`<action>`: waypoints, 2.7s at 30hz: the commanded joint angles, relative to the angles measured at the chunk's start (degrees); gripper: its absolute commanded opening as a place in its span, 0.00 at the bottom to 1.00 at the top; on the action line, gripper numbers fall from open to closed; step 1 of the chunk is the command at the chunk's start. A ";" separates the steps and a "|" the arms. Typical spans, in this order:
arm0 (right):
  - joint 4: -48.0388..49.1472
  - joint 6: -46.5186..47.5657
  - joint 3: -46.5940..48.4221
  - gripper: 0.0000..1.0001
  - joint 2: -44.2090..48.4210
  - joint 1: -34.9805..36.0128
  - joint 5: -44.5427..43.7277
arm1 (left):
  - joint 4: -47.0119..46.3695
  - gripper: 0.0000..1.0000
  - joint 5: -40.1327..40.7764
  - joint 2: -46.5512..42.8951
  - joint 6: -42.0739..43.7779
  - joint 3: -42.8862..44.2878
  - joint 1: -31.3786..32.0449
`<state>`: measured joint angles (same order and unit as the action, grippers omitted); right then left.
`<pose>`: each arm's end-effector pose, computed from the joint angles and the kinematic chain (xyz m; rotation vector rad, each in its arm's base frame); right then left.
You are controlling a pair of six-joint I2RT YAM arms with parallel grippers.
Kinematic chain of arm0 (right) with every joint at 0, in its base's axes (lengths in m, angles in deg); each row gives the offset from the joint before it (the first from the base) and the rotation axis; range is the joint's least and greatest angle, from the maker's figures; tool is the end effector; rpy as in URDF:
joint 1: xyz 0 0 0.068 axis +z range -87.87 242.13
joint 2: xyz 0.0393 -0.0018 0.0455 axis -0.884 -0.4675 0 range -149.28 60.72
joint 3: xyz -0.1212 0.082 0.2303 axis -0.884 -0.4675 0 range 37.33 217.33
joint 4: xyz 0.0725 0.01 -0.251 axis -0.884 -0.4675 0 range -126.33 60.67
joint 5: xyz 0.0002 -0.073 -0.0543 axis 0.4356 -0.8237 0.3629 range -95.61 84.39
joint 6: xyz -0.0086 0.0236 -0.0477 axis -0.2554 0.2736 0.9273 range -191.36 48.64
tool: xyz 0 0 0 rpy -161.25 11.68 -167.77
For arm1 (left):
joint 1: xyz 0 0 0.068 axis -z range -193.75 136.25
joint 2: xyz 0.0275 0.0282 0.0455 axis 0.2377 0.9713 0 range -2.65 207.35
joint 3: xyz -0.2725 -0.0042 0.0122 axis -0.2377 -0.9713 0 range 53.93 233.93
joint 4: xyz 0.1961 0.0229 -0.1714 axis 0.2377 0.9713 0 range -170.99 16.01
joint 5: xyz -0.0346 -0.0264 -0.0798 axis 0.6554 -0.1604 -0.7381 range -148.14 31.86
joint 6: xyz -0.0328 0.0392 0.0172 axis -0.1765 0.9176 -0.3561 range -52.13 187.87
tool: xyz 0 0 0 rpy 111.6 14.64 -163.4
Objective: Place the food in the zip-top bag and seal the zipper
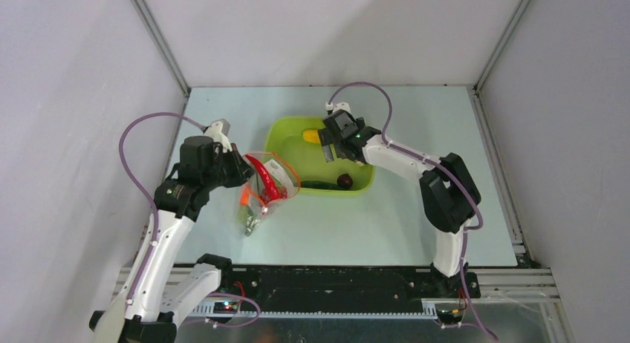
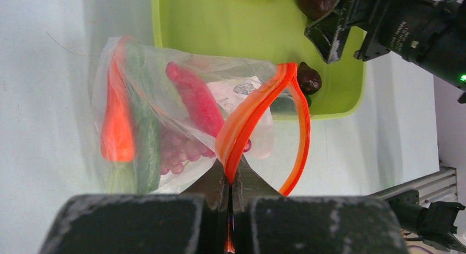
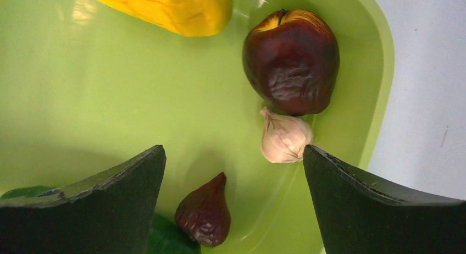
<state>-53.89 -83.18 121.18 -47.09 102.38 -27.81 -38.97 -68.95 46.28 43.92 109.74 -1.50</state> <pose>0.3292 0.2609 0.2400 -0.4048 2.3021 -0.0233 0.1664 -0.0429 0.3387 -0.1179 2.2246 -0.5589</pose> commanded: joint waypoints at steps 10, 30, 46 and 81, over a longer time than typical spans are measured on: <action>-4.61 -2.75 5.56 0.97 -8.26 -2.33 -5.02 | -2.71 0.00 -1.29 0.00 0.28 0.31 0.08; -3.46 -7.80 2.46 0.91 -9.47 -2.08 0.99 | -3.37 0.00 -1.89 0.10 0.27 0.06 0.08; -1.25 -8.58 1.27 0.79 -10.99 -2.18 -0.55 | -3.45 0.00 -2.37 -0.51 0.29 -0.12 0.12; 14.90 3.29 -8.80 0.34 17.90 6.95 9.09 | -4.17 0.00 -3.00 -0.77 0.08 -0.57 0.07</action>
<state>-46.41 -84.95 113.97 -37.56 104.76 -26.37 -39.82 -70.44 46.74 43.92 109.74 -1.50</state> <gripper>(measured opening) 0.544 0.005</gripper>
